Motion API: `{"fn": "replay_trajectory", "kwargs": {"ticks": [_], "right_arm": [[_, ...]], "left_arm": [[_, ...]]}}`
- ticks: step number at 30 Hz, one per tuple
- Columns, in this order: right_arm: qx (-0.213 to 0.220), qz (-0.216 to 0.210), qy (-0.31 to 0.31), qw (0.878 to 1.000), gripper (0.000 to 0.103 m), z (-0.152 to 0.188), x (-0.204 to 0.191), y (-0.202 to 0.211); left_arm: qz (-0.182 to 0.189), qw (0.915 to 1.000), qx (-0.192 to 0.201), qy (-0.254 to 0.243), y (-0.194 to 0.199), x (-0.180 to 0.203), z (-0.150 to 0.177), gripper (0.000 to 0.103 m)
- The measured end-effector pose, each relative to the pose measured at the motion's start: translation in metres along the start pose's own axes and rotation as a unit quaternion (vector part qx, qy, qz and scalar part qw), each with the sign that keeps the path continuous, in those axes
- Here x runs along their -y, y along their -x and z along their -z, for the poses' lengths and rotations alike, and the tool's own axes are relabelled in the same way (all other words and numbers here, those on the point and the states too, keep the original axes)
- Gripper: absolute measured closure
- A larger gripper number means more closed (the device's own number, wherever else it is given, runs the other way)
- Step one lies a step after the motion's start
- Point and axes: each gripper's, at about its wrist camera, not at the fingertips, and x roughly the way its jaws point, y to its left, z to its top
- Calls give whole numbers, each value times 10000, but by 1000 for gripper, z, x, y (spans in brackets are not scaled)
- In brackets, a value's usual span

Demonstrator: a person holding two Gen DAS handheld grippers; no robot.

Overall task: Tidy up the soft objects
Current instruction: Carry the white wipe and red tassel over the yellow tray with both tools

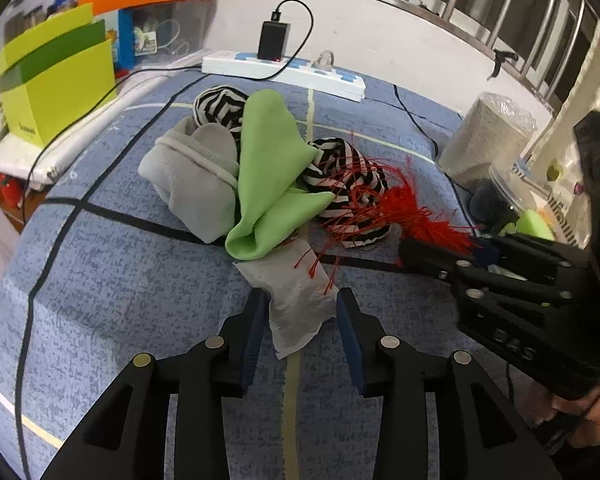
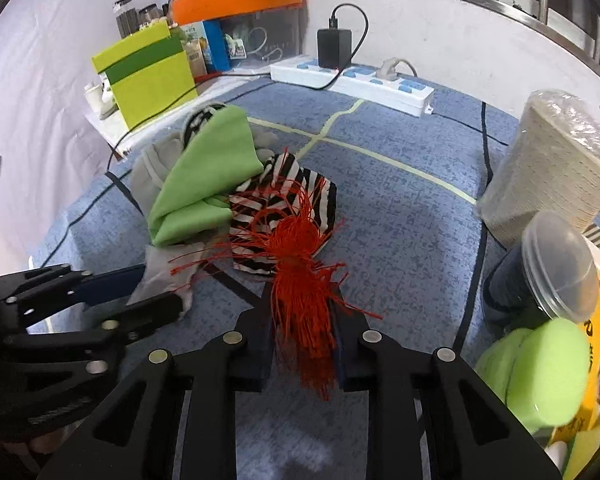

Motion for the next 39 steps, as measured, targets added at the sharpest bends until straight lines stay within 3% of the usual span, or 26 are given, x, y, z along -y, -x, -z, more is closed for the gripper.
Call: {"fn": "replay_trajectory", "kwargs": {"ticks": [7,9,20,39], "right_arm": [[213,-7,-104,9997,79,3,1,25],[254,4,-141,9996,79,5,3,30],[464,-56,-260,9986,79,18,6,60],[985,35,-611,9932,79,53,20,132]], "left_arm": [[-408,9984,92,-379,-5,12,0,70],[-443,9982,97,-381,-4,11,1,82],[-138,9997,176,-90,17,7,6,87],[271,9969,540,-509,71,66,12,87]]}}
